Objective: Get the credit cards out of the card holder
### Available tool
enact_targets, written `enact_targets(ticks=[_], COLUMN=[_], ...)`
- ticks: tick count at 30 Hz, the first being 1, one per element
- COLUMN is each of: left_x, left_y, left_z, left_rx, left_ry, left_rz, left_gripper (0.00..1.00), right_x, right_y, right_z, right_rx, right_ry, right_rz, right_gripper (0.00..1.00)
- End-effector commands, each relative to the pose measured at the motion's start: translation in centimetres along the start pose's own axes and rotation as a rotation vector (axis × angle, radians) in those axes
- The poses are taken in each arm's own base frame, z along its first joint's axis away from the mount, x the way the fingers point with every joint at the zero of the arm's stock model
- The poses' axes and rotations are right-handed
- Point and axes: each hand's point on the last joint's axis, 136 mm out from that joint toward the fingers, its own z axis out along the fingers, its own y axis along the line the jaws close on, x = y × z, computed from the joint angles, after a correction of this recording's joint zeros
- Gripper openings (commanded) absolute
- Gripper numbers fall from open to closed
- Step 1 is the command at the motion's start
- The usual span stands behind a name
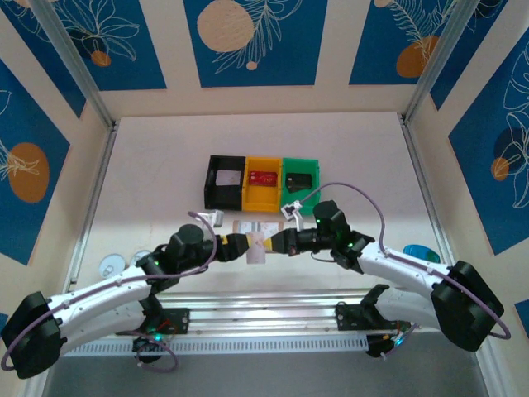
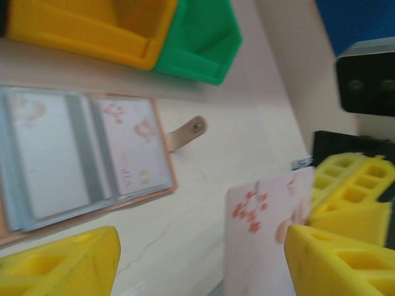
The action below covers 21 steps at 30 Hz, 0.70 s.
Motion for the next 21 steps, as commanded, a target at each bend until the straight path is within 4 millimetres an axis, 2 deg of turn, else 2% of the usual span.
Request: enact_targets(ticks=[1,5,10,21], left_x=[-0.5,0.0,0.1,0.1], left_y=[-2.8,-2.9,-2.9,-3.6], left_z=[-0.2,0.0,-0.3,-0.6], left_rx=[0.151,0.168,0.186,0.232], left_ry=[-0.016,0.002,-0.005,-0.012], left_rz=[-0.004,-0.011,-0.021,-0.032], left_gripper=[0.69,0.65,0.53,0.36], right_x=[-0.2,-0.1,0.0,-0.1], right_y=[1.4,1.8,1.7,1.4], right_z=[0.5,0.8,1.2,1.5], right_rx=[-0.038,-0.042,-0.035,-0.007], right_ry=[0.022,0.027,0.035,0.028], right_rz=[-0.043,-0.055,-0.053,-0.05], right_gripper=[0.0,0.0,0.0,0.0])
